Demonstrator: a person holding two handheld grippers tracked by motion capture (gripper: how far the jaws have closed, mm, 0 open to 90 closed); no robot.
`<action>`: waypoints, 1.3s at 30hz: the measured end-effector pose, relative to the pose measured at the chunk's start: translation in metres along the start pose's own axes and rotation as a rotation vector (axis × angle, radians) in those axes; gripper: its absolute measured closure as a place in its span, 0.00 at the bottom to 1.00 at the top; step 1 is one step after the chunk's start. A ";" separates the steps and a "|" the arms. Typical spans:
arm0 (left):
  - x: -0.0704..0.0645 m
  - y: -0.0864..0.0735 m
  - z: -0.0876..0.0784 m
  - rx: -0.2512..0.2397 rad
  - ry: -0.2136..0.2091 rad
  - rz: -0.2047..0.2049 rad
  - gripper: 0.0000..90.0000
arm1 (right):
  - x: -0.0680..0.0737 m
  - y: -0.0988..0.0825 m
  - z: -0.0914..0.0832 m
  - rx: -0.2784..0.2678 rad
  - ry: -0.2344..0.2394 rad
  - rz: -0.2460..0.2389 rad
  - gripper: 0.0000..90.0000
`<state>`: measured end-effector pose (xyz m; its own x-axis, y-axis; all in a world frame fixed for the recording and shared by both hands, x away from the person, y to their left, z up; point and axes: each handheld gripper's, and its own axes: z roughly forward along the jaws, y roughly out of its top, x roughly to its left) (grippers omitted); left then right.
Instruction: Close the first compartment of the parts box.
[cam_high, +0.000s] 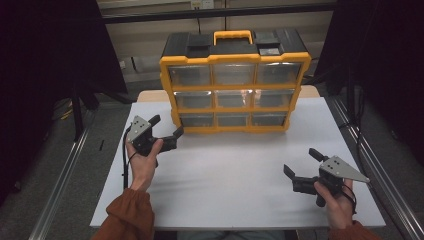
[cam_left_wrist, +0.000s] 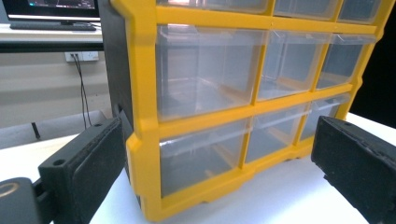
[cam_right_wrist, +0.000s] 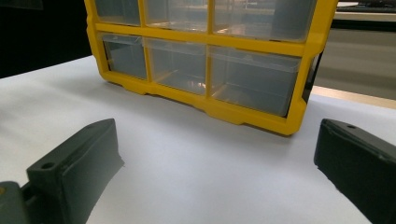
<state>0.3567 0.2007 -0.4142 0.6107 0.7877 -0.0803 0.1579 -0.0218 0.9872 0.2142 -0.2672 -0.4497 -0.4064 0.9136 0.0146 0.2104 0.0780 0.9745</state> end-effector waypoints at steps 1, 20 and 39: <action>0.001 -0.001 -0.003 0.012 0.002 0.018 0.04 | 0.000 0.000 0.000 -0.001 -0.003 0.002 0.00; -0.002 -0.025 -0.046 0.084 0.036 0.026 0.06 | 0.000 -0.001 0.001 0.003 0.001 0.009 0.00; 0.002 -0.038 -0.094 0.068 0.110 -0.006 0.06 | -0.001 -0.001 -0.001 0.002 -0.010 0.015 0.01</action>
<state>0.2789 0.2612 -0.4389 0.5216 0.8505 -0.0673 0.2163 -0.0555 0.9747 0.2140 -0.2688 -0.4504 -0.3944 0.9185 0.0274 0.2184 0.0647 0.9737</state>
